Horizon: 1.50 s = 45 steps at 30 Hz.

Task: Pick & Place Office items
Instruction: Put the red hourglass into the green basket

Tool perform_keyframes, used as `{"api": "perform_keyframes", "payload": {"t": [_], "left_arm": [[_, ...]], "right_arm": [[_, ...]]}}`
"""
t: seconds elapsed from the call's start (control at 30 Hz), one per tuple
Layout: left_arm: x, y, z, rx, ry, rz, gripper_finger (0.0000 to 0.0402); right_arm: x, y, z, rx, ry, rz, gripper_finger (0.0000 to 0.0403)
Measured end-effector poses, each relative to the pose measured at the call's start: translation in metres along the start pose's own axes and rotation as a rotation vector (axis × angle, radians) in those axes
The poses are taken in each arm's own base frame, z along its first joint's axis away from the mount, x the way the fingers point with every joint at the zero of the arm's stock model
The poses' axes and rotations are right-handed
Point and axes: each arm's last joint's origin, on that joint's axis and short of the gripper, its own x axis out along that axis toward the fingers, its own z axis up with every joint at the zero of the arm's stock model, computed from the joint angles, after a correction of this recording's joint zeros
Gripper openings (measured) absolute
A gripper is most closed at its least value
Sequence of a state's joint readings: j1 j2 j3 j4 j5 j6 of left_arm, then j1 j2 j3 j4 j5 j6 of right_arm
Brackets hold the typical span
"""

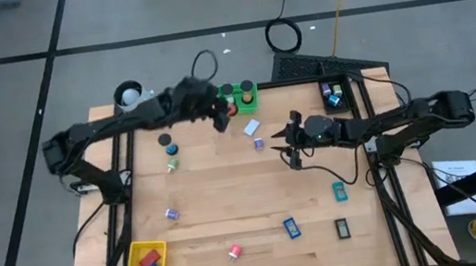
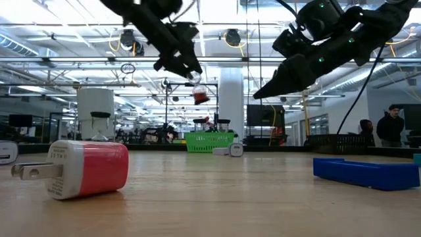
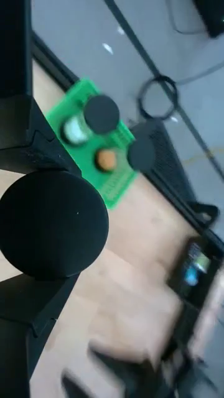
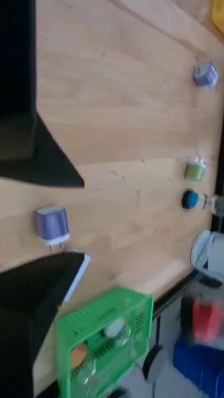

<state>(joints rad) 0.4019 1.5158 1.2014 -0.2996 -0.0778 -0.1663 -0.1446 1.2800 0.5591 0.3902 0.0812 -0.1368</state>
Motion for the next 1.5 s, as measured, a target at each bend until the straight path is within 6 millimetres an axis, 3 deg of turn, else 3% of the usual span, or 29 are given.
{"api": "perform_keyframes", "payload": {"t": [0.2, 0.33, 0.53, 0.9, 1.17, 1.5], "left_arm": [[0.038, 0.015, 0.019, 0.013, 0.167, 0.025, 0.0215], [0.063, 0.018, 0.027, 0.027, 0.202, 0.048, 0.0215], [0.09, 0.017, 0.037, 0.027, 0.187, 0.07, 0.0215], [0.134, 0.032, 0.03, 0.014, 0.232, 0.136, 0.0215], [0.15, 0.037, 0.02, -0.001, 0.252, 0.127, 0.0215], [0.15, 0.039, 0.021, -0.01, 0.241, 0.113, 0.0227]], "right_arm": [[0.0, 0.0, 0.0, -0.016, -0.003, 0.008, 0.0054], [0.0, 0.0, 0.0, -0.034, -0.003, 0.008, 0.0008], [0.0, 0.0, 0.0, -0.036, -0.006, 0.008, 0.0016], [0.0, 0.001, 0.002, -0.035, -0.029, 0.032, 0.0003], [0.0, 0.001, 0.002, -0.035, -0.029, 0.032, 0.0001], [0.0, 0.001, 0.003, -0.035, -0.029, 0.032, 0.0001]]}}
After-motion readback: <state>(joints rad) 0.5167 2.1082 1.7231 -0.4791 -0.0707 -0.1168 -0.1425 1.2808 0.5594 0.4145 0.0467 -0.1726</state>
